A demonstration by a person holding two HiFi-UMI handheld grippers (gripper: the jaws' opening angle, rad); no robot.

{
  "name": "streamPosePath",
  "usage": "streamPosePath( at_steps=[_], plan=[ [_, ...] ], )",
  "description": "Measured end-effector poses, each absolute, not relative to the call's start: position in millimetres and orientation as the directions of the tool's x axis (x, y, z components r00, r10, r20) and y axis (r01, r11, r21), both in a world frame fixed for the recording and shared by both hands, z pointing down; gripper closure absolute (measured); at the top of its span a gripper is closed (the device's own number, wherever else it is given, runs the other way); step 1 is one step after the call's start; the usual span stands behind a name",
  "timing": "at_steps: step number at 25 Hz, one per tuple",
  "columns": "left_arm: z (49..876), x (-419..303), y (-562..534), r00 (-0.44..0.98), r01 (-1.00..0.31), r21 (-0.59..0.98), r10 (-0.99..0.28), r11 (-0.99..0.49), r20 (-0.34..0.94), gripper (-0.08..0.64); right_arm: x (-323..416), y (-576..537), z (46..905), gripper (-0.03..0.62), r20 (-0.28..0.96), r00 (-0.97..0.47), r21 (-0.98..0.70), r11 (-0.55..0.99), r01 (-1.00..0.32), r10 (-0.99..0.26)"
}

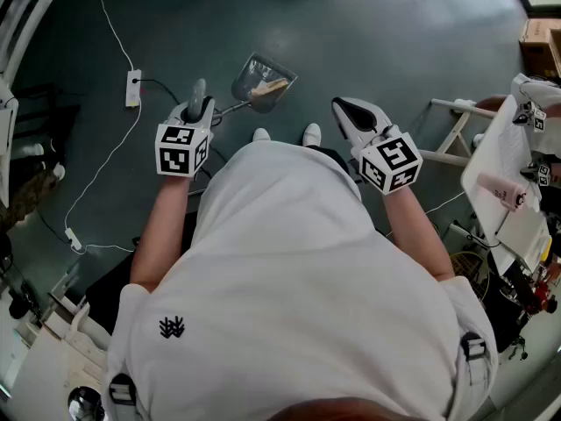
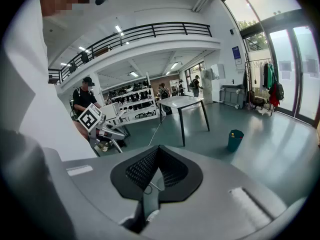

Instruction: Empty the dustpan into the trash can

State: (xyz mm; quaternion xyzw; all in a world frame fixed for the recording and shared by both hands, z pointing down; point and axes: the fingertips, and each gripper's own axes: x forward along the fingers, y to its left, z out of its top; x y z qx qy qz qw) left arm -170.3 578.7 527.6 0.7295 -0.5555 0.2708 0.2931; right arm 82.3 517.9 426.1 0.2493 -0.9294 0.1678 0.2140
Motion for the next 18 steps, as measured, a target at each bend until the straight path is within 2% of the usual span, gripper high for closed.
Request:
streamPosePath(
  at_steps=[6,14,18],
  plan=[
    [529.2,-203.7,570.3,0.223,-0.972,0.114,-0.656,-0.205,0.721,0.502,57.3,507.1,422.6,0.591,0.478,-0.775,-0.195,0.811,-0.552,-0.413],
    [531.7,-222.8,513.6,0.21,-0.975,0.111,-0.65,-0.19,0.731,0.502,59.3,459.4,432.5,0.589,0.489,-0.759,-0.203,0.79,-0.579,-0.43],
    [525.4,-227.1,451.4,0.216,-0.974,0.117,-0.648,-0.192,0.73,0.502,56.5,398.8,445.0,0.552,0.482,-0.77,-0.225,0.79,-0.571,-0.419]
  ],
)
